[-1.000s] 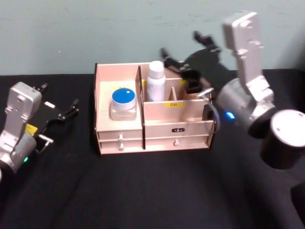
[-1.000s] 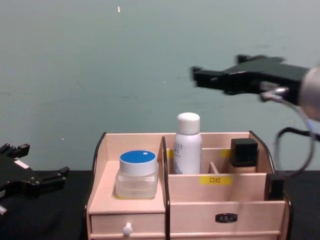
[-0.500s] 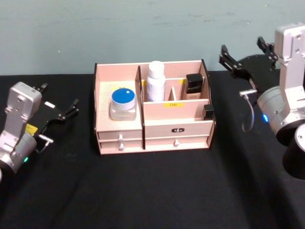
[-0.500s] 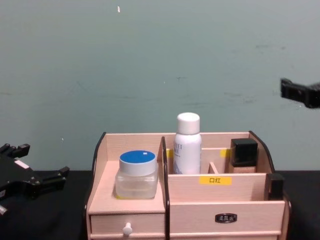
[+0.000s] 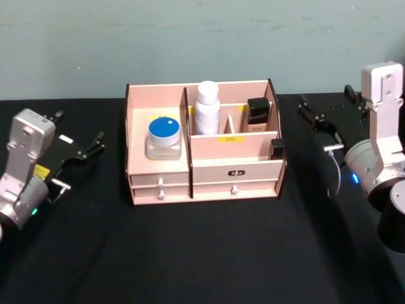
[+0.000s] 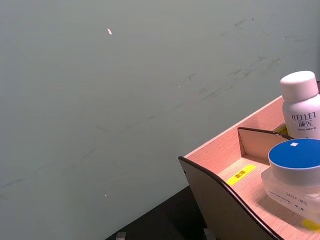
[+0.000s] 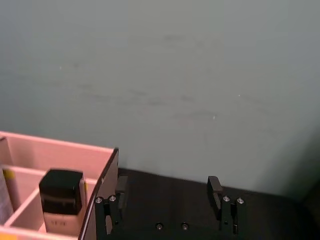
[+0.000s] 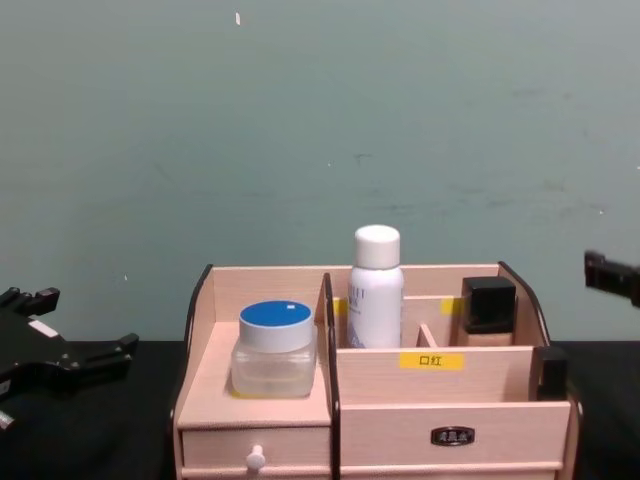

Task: Pick up the facial cleanser and watermelon frost from the table and place them into the tiered storage box.

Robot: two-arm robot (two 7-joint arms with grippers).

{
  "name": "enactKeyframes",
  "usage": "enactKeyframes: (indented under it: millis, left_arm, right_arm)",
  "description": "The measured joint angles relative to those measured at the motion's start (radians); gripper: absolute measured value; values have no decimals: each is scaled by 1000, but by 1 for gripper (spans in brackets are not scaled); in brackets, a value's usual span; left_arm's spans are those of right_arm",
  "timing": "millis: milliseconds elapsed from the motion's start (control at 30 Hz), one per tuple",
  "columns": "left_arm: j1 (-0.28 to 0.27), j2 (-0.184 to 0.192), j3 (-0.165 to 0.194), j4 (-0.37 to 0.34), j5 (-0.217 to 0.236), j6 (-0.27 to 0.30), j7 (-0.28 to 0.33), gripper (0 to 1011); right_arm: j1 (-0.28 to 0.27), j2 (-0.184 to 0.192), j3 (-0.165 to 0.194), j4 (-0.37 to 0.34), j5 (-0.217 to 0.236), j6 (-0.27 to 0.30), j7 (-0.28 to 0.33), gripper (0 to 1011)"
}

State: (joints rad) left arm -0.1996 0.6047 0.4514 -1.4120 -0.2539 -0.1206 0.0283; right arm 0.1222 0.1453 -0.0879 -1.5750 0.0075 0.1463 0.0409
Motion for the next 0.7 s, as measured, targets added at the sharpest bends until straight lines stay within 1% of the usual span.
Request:
enactKeyframes:
  millis: [200,700]
  left_arm:
    - [0,0,0,0,0,0,0,1001]
    - [0,0,0,0,0,0,0,1001]
  right_arm:
    - [1,0,10,33,5,10,37,1003]
    - [1,0,8,25,6,8,28,1003]
